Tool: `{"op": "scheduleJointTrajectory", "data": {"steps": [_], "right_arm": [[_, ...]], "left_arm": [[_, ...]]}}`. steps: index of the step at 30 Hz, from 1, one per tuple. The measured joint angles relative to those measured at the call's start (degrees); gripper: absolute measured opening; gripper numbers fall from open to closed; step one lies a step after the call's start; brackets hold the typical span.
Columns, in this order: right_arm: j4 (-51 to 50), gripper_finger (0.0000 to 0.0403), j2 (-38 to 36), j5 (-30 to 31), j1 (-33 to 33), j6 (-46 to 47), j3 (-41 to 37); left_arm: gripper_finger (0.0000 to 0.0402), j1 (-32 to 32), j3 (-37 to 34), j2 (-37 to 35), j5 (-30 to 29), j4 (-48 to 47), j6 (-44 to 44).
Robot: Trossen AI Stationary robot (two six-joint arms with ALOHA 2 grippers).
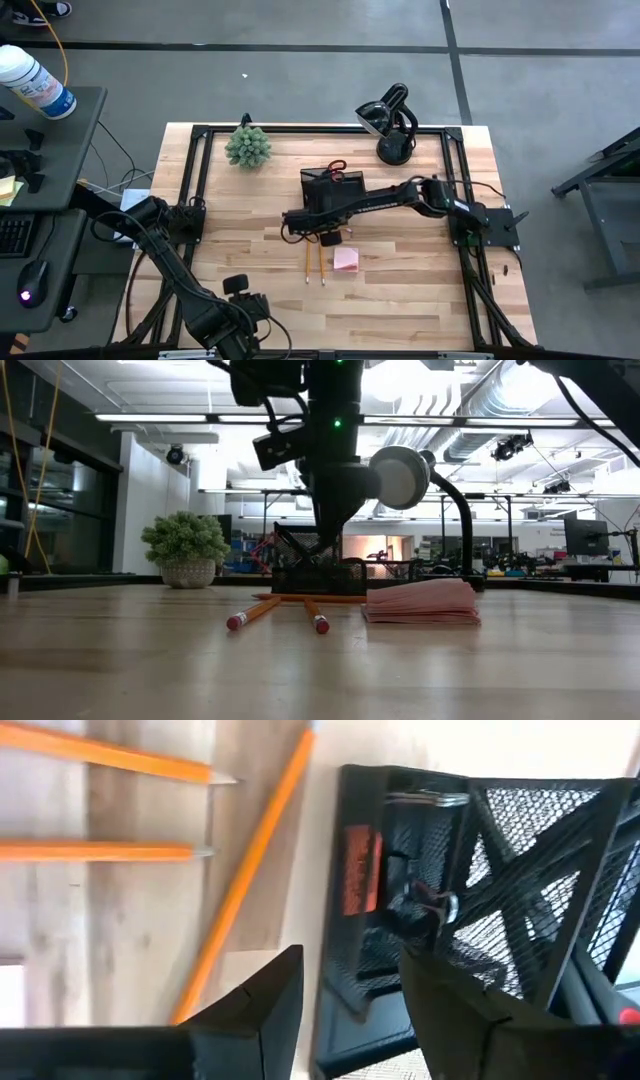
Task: Pick and place office supplies into organizer
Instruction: Put the sticky notes into the desk organizer
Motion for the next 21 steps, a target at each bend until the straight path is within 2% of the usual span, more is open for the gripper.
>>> {"op": "scheduleJointTrajectory", "data": {"steps": [6,12,18,21], "right_arm": [[-2.05,0.0154,0.00,-1.47,1.98,5.59,0.00],[-7.00,0.0158,-0.63,-3.28,4.06,10.41,-3.17],[-11.30,0.0161,-0.94,-8.61,8.04,14.31,-4.22],[-12.72,0.0157,-0.94,-13.62,9.81,16.14,-3.81]], "left_arm": [[0.0120,-1.89,0.00,0.00,0.40,0.00,0.04],[0.0120,-6.37,-1.40,-0.02,-4.52,-0.91,-0.56],[0.0120,-9.18,-5.86,-0.04,-7.93,-1.27,-0.45],[0.0120,-9.88,-8.38,-0.04,-8.96,-2.04,-0.30]]}}
